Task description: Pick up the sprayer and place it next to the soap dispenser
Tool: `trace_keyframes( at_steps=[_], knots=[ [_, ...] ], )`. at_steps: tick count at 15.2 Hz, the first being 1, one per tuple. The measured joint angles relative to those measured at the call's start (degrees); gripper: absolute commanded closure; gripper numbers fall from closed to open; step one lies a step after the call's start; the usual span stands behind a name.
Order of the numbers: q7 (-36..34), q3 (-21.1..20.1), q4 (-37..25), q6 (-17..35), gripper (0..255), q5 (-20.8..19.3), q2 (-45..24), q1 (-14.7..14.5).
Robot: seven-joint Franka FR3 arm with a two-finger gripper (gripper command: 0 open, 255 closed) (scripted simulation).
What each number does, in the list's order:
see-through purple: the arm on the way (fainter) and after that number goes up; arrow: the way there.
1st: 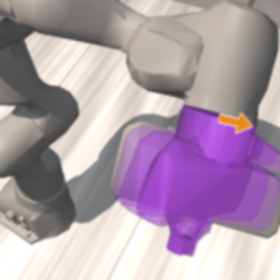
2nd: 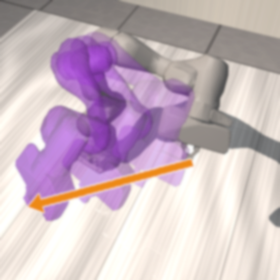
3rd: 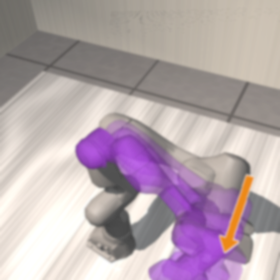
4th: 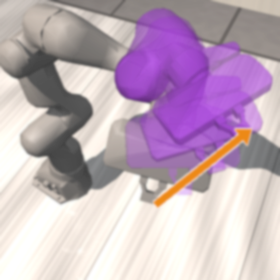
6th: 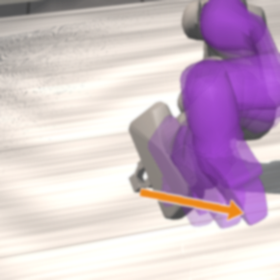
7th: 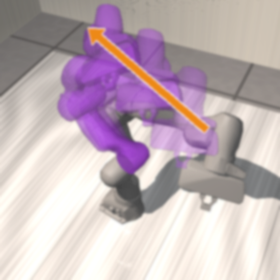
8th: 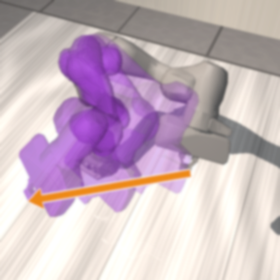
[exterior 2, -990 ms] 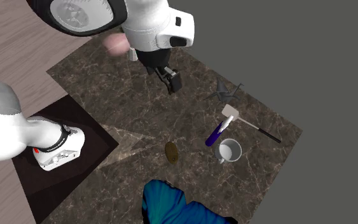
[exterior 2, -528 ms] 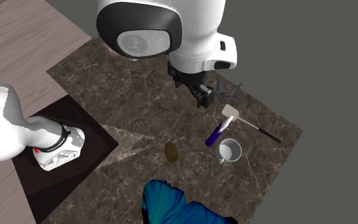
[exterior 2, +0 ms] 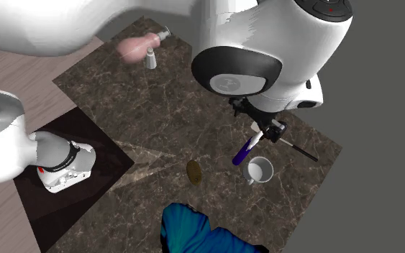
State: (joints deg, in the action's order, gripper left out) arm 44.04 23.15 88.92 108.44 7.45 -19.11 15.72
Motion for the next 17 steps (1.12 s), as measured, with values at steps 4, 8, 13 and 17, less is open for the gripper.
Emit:
trace_keyframes(
  at_steps=[4, 8, 13, 17],
  knots=[
    [2.39, -0.27, -8.42, -1.86, 0, 2.78, -7.16, 3.17],
    [2.74, -0.51, -7.27, 0.46, 0, 3.31, -8.42, 3.36],
    [2.88, -0.71, -5.89, 2.53, 0, 3.63, -9.17, 3.32],
    [2.88, -0.72, -5.80, 2.67, 0, 3.65, -9.19, 3.30]
  ],
)
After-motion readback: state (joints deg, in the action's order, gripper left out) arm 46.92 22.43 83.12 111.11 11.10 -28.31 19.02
